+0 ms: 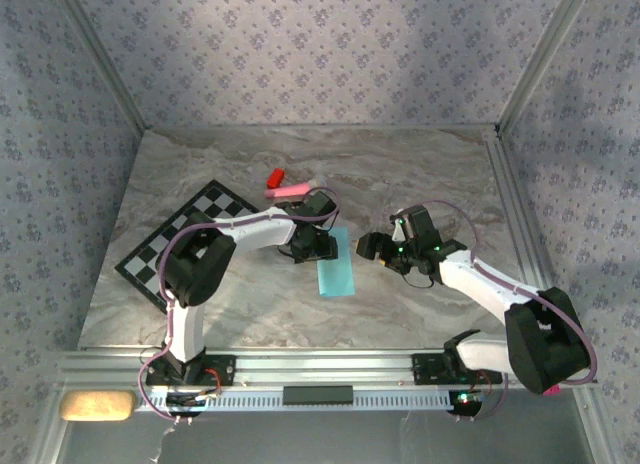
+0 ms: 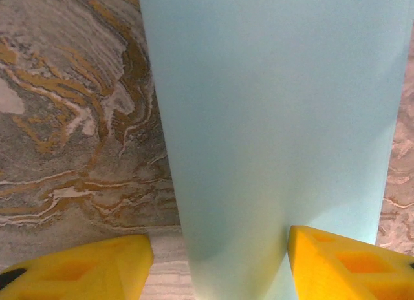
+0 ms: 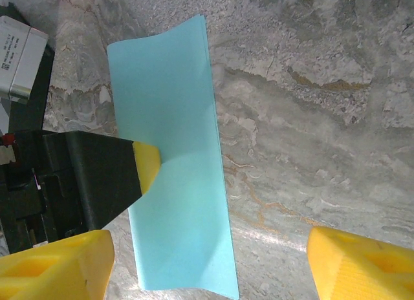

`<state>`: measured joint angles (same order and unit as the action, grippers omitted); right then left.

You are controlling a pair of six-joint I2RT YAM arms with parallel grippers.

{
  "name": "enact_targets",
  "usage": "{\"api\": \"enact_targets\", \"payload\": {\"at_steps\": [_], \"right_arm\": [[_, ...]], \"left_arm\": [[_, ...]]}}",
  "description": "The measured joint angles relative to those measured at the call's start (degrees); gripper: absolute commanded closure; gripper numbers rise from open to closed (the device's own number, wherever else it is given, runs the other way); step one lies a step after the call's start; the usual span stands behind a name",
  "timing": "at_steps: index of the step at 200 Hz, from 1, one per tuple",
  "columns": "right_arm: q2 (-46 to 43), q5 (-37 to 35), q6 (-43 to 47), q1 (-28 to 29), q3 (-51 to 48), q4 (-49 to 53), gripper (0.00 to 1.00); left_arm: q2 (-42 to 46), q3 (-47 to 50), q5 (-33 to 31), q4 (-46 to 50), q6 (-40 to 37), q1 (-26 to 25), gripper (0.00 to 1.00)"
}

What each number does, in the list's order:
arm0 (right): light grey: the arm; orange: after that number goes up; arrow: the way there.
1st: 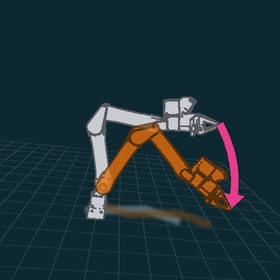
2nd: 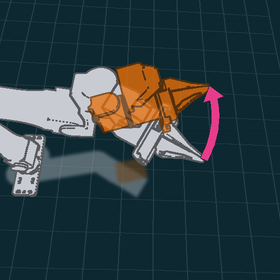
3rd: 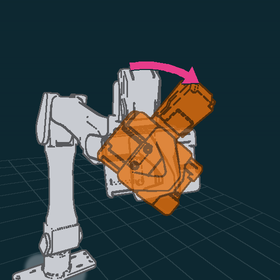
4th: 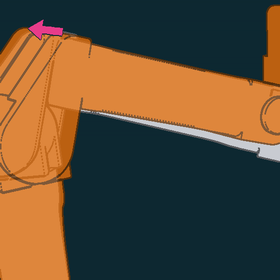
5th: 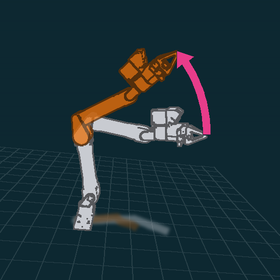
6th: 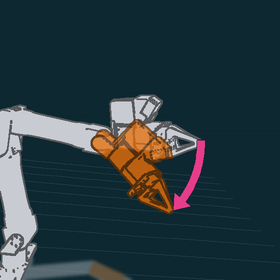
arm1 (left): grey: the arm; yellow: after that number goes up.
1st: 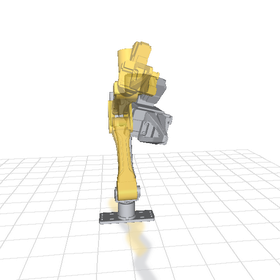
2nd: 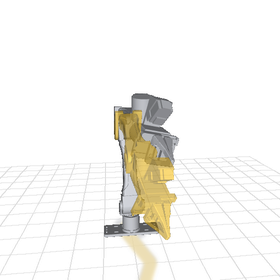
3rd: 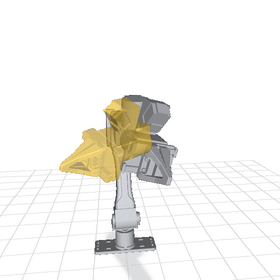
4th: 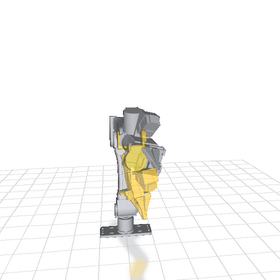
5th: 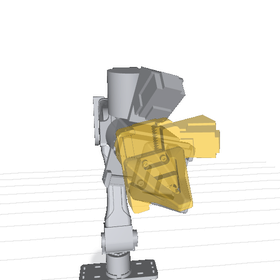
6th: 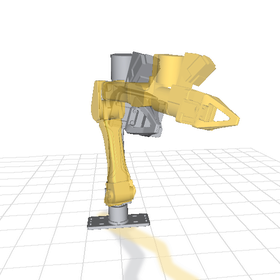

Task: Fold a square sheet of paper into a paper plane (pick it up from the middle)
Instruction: Hold the square sheet of paper at the center of the table.

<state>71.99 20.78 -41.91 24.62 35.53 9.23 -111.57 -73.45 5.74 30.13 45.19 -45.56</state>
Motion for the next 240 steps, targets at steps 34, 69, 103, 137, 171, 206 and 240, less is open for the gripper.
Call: {"api": "enact_targets", "payload": {"at_steps": [34,69,103,137,171,206,240], "right_arm": [[-0.39,-0.42,0.0,0.0,-0.02,0.0,0.2],[-0.74,-0.44,0.0,0.0,-0.02,0.02,0.2],[-0.74,-0.46,-0.02,0.0,-0.02,0.02,0.2],[-0.74,-0.61,-0.02,0.0,-0.02,0.0,0.2],[-0.07,-0.52,-0.09,0.02,-0.02,-0.07,0.29],[3.61,1.99,-1.05,0.0,-0.07,-2.27,0.67],[8.39,4.76,-2.12,0.02,0.13,-5.42,0.91]], "left_arm": [[-0.37,-0.72,-0.2,0.79,-0.17,-0.2,0.37],[-1.2,-2.05,-0.92,2.34,-0.17,-0.44,0.37],[-1.44,-2.43,-1.95,2.8,-0.17,-0.74,0.37],[-1.44,-2.45,-2.12,2.8,-0.15,-0.74,0.37],[-1.44,-2.43,-2.29,2.8,-0.15,-0.92,0.37],[-1.46,-2.43,-2.4,2.8,-0.15,-0.96,0.37],[-1.46,-2.43,-2.4,2.8,-0.15,-0.96,0.37]]}}
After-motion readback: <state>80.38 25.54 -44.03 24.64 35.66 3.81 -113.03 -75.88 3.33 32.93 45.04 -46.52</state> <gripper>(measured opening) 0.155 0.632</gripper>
